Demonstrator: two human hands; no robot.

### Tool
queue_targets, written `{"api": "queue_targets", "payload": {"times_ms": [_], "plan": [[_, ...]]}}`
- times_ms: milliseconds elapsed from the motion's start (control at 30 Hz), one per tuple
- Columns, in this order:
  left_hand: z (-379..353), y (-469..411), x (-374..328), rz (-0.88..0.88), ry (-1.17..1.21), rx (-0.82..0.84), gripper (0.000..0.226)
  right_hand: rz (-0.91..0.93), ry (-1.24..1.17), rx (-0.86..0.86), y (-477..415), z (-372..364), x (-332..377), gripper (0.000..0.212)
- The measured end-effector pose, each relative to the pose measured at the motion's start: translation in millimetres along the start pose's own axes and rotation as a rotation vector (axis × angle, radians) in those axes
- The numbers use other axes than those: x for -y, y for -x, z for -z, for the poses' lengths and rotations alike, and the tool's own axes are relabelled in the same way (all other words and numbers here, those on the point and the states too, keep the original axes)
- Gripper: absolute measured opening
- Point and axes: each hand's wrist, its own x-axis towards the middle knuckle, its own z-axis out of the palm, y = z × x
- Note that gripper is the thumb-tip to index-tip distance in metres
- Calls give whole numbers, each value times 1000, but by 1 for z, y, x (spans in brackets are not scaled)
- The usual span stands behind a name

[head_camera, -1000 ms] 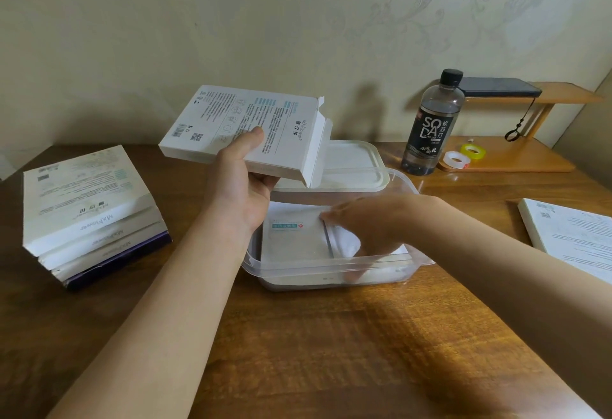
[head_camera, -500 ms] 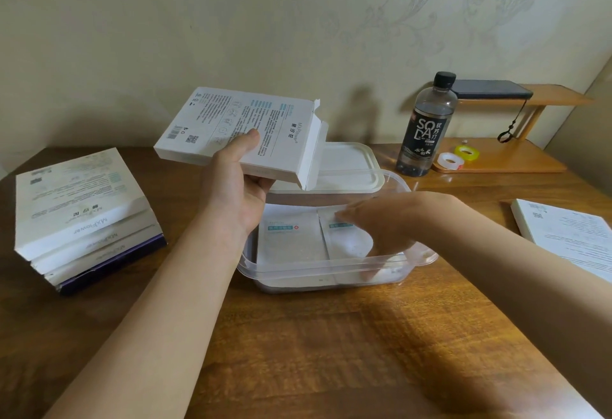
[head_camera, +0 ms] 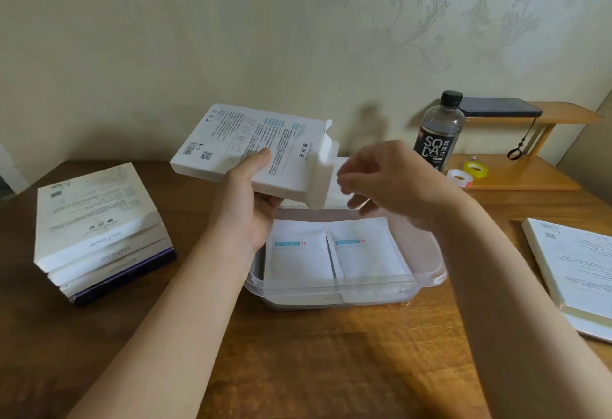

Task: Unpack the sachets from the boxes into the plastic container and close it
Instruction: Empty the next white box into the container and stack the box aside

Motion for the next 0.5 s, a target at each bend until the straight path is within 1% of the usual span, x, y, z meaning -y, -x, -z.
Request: {"api": "queue_targets", "payload": {"times_ms": [67,133,233,367,500], "plan": [[0,1,-1,8,-4,17,30,-63,-312,-60,-6,-12,6,7],[-1,1,-1,18,-5,48,29,-94,-487,-45,-11,-23,9,10],[-1,1,-2,33,-9,97,29,-118,-610,-27,-16,-27,9,15],[1,0,-1,75,28,133,29,-148,-726,83,-18,-19,5,13],[0,2,-3,92,10,176,41,-190,-799,158,-17,-16,6,14]]}}
